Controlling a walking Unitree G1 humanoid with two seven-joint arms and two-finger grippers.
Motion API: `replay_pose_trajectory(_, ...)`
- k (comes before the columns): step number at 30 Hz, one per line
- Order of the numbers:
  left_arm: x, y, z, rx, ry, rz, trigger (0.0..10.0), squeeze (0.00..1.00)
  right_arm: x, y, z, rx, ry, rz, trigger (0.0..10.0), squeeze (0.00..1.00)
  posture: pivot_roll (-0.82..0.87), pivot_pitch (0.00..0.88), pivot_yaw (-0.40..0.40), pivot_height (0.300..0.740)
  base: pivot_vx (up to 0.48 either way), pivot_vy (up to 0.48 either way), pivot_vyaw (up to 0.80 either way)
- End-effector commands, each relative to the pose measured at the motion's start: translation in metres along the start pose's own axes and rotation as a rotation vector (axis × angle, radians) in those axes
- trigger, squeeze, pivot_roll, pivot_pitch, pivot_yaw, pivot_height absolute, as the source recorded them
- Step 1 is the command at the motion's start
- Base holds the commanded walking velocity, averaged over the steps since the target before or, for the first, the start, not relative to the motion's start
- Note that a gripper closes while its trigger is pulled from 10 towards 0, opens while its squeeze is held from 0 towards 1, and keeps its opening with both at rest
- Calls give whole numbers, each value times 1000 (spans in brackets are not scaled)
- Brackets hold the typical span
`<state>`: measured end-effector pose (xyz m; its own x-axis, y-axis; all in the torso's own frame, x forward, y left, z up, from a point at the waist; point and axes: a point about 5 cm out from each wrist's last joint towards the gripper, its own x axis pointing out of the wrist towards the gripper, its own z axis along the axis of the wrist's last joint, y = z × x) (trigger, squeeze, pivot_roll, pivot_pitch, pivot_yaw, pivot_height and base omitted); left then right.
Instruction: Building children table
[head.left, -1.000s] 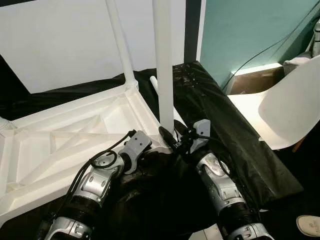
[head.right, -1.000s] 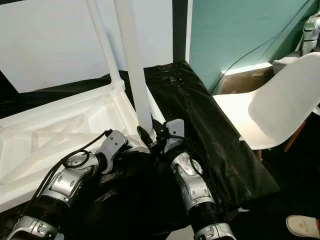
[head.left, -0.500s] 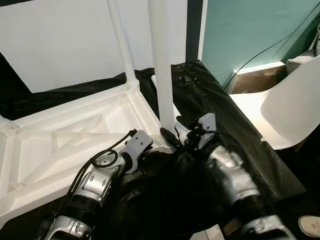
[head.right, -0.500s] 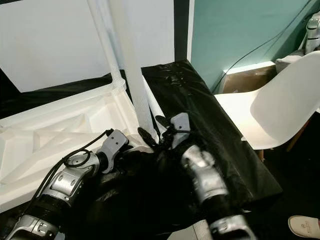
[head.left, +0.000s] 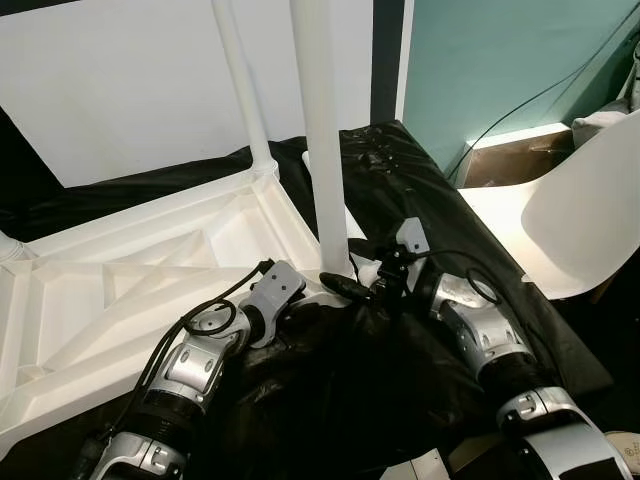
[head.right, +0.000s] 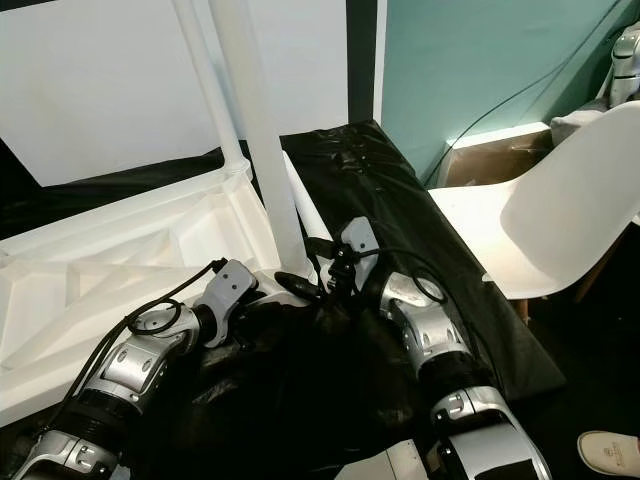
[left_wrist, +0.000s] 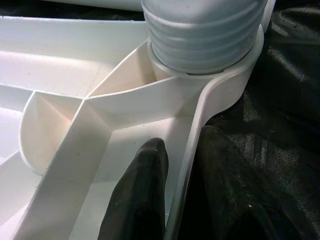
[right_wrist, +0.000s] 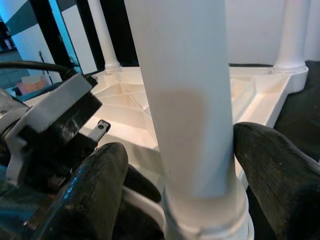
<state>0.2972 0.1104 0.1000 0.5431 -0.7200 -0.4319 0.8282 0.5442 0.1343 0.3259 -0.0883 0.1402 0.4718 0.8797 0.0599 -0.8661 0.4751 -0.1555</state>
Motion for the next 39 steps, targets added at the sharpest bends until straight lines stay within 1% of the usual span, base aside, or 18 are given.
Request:
replay_pose_trajectory(1,5,-15,-16,-21,60,-74,10000,0,9,4,1,-28,9,36,10000,0,-30,0,72,740,0,0,0)
replay_pose_trajectory(5,2,-15,-18,-18,70,-67,10000,0,10,0,-2,-40,21,59,10000,0,-23,0,68,740,0,0,0)
replay_pose_trajectory(12,2,-15,-18,-18,68,-65,10000,0,15,2,-6,-50,32,94,10000,0,-16,0,66,740,0,0,0)
replay_pose_trajectory(13,2,-16,-18,-15,68,-67,10000,0,16,4,-8,-28,38,124,0,0,-18,0,68,740,0,0,0)
replay_pose_trajectory(17,2,-16,-17,-15,64,-69,10000,0,13,3,-13,25,61,126,0,0,-19,0,68,740,0,0,0)
replay_pose_trajectory(21,2,-16,-16,-15,64,-65,10000,0,-6,3,-27,93,79,33,0,0,-27,0,69,740,0,0,0)
replay_pose_trajectory(23,2,-16,-16,-16,63,-65,10000,0,-8,4,-28,102,75,16,0,0,-27,0,69,740,0,0,0)
replay_pose_trajectory(24,3,-15,-15,-15,62,-65,10000,0,-9,12,-32,113,31,-105,0,0,-39,0,74,740,0,0,0)
replay_pose_trajectory(25,3,-15,-15,-15,62,-65,10000,0,-9,12,-32,113,31,-105,0,0,-39,0,74,740,0,0,0)
replay_pose_trajectory(26,3,-15,-15,-14,61,-66,10000,0,-9,16,-33,120,10,-170,0,0,-41,0,73,740,0,0,0)
replay_pose_trajectory(27,4,-15,-14,-14,60,-67,10000,0,-10,19,-34,118,-22,-274,0,0,-41,0,73,740,0,0,0)
replay_pose_trajectory(28,4,-15,-14,-14,60,-67,10000,0,-10,19,-34,118,-22,-274,0,0,-41,0,73,740,0,0,0)
replay_pose_trajectory(29,5,-14,-14,-13,58,-68,10000,0,-10,22,-34,110,-48,-371,0,0,-41,0,73,740,0,0,0)
replay_pose_trajectory(30,5,-14,-13,-13,58,-68,10000,0,-11,23,-34,104,-62,-430,0,0,-41,0,73,740,0,0,0)
replay_pose_trajectory(33,5,-14,-13,-13,57,-68,10000,0,-11,24,-34,100,-71,-462,0,0,-41,0,73,740,0,0,0)
replay_pose_trajectory(34,5,-14,-13,-12,57,-68,10000,0,-12,25,-35,96,-78,-513,0,0,-49,0,73,740,0,0,0)
replay_pose_trajectory(36,6,-12,-11,-9,54,-65,10000,0,-15,21,-25,41,-137,-591,0,0,-44,0,65,740,0,0,0)
replay_pose_trajectory(39,5,-11,-11,-11,52,-62,10000,0,-16,20,-22,27,-145,-613,0,0,-48,0,63,740,0,0,0)
